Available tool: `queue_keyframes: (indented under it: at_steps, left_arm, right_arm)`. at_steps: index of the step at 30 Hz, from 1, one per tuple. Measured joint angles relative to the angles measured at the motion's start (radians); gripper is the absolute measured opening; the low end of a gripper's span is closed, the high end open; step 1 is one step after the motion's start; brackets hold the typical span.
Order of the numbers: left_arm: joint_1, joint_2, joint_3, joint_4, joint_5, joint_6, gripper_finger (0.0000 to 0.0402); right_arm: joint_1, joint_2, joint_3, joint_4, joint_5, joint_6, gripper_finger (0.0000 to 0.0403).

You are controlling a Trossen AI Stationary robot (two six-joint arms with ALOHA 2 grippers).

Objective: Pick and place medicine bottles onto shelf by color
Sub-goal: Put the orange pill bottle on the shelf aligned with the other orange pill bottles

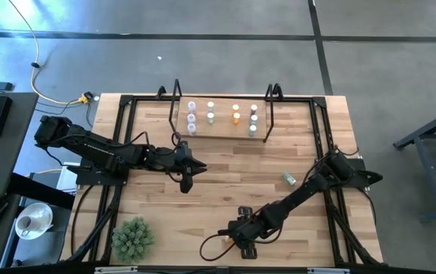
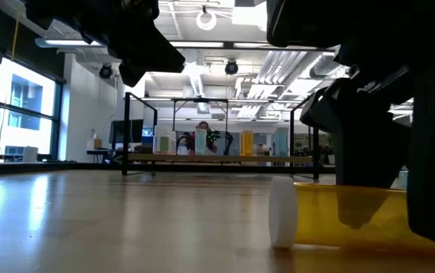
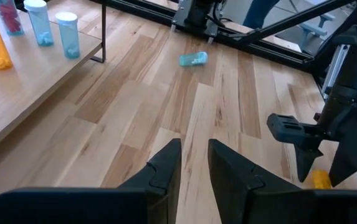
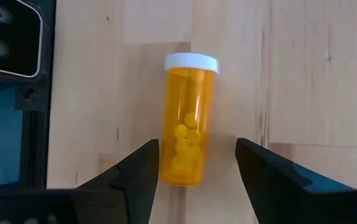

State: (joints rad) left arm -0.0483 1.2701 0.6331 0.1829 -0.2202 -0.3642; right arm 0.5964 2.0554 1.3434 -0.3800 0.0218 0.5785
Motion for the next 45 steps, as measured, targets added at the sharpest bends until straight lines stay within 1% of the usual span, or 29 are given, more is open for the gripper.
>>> queue_keyframes:
  at_steps: [3,5,8,12,16,18,21,25,28,34,37,41,45]
  left_arm:
    - [0.000,0.000,0.000,0.000,0.000,0.000,0.0070]
    - [0.000,0.000,0.000,0.000,0.000,0.000,0.0069]
    - [0.000,0.000,0.000,-0.001,0.000,0.000,0.0069]
    - [0.000,0.000,0.000,-0.003,0.000,-0.001,0.0069]
    - [0.000,0.000,0.000,-0.003,0.000,0.000,0.0069]
    - [0.000,0.000,0.000,-0.003,0.000,0.000,0.0069]
    - [0.000,0.000,0.000,-0.003,0.000,0.000,0.0069]
    - [0.000,0.000,0.000,-0.003,0.000,0.000,0.0069]
    - [0.000,0.000,0.000,-0.003,0.000,0.023,0.0069]
    - [0.000,0.000,0.000,-0.003,0.011,0.070,0.0076]
    - [0.000,0.000,0.000,-0.002,0.019,0.106,0.0095]
    - [0.000,0.000,0.000,0.009,0.005,0.177,0.0130]
    - [0.000,0.000,0.000,0.050,0.014,0.256,0.0160]
  right_arm:
    - [0.000,0.007,0.002,0.001,-0.002,0.003,0.0203]
    - [0.000,0.008,0.002,0.001,0.000,0.009,0.0194]
    - [-0.001,0.009,0.002,-0.002,0.004,0.009,0.0168]
    - [-0.002,0.009,0.002,-0.009,0.007,0.006,0.0121]
    - [-0.001,0.002,0.001,-0.011,0.022,-0.038,0.0078]
    - [0.000,-0.009,-0.001,-0.026,0.051,-0.065,0.0065]
    - [0.001,-0.037,-0.002,-0.042,0.095,-0.088,0.0062]
    - [0.000,-0.076,-0.002,-0.067,0.171,-0.115,0.0077]
    - [0.000,-0.123,-0.002,-0.077,0.238,-0.155,0.0080]
    - [0.000,-0.230,-0.002,-0.119,0.432,-0.249,0.0081]
    - [0.000,-0.291,-0.001,-0.152,0.541,-0.287,0.0081]
    - [-0.002,-0.370,-0.001,-0.198,0.681,-0.321,0.0082]
    - [-0.020,-0.426,0.000,-0.220,0.782,-0.355,0.0082]
